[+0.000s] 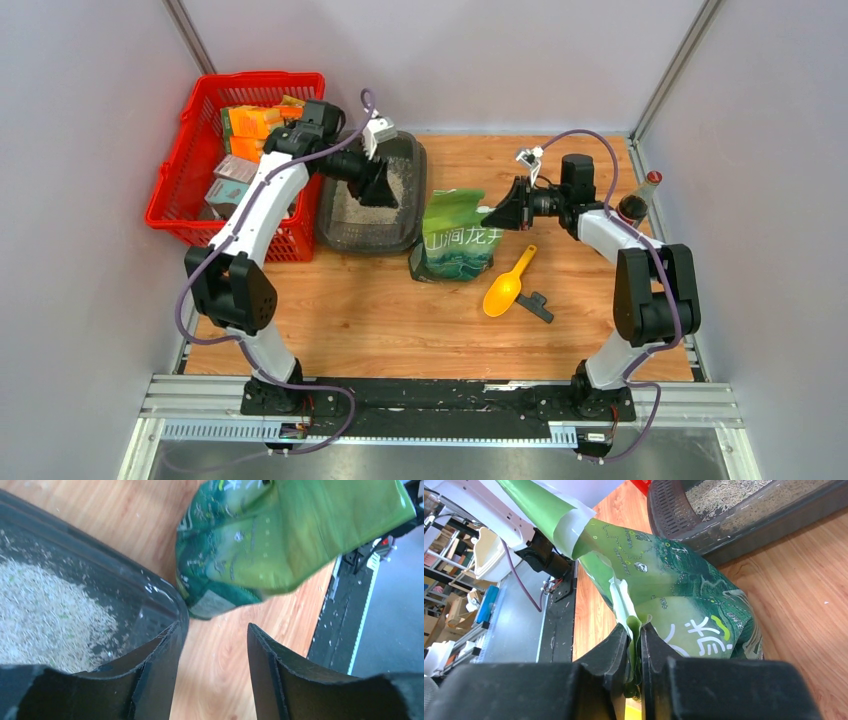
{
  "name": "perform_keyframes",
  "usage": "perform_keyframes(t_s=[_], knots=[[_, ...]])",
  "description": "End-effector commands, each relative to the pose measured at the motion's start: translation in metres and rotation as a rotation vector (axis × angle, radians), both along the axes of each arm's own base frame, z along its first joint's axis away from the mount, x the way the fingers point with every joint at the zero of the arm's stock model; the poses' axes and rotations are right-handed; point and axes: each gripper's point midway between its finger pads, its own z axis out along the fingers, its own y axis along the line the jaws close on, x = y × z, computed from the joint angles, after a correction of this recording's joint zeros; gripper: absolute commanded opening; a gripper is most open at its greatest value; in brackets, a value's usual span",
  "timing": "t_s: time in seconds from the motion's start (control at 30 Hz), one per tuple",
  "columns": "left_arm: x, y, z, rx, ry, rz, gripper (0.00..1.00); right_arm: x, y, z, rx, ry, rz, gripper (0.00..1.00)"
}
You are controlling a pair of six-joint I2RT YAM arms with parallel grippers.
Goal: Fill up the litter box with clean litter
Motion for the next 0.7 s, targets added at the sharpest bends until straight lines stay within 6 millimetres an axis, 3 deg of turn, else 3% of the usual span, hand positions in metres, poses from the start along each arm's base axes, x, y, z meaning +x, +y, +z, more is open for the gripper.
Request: perform_keyframes(t_s=[0.0, 0.07, 0.1, 0.27, 0.37, 0.43, 0.67], knots=[[-0.045, 0.020, 0.003, 0.042, 0.019, -0.080, 0.61, 0.002, 0.002, 0.013, 0.015, 0.019, 0.001, 0.11], [-0.056, 0.017, 0.008, 0.011, 0.037, -0.098, 0.62, 0.005, 0.002, 0.017, 0.019, 0.030, 0.001, 0.11], [-0.055, 0.015, 0.011, -0.007, 0.026, -0.098, 0.68, 0.005, 0.002, 0.018, 0.022, 0.059, 0.001, 0.15], [-0.059, -0.004, 0.020, -0.080, 0.006, -0.104, 0.71, 0.006, 0.004, 0.013, 0.018, 0.133, -0.017, 0.26], [-0.058, -0.024, 0.026, -0.133, 0.004, -0.093, 0.72, 0.007, 0.003, 0.008, 0.020, 0.163, -0.034, 0.29], [-0.046, -0.035, 0.036, -0.180, -0.027, -0.041, 0.72, 0.007, 0.004, 0.007, 0.027, 0.185, -0.046, 0.30], [-0.033, -0.065, 0.024, -0.224, 0.005, 0.007, 0.73, 0.015, 0.007, 0.007, 0.103, 0.289, -0.117, 0.28]])
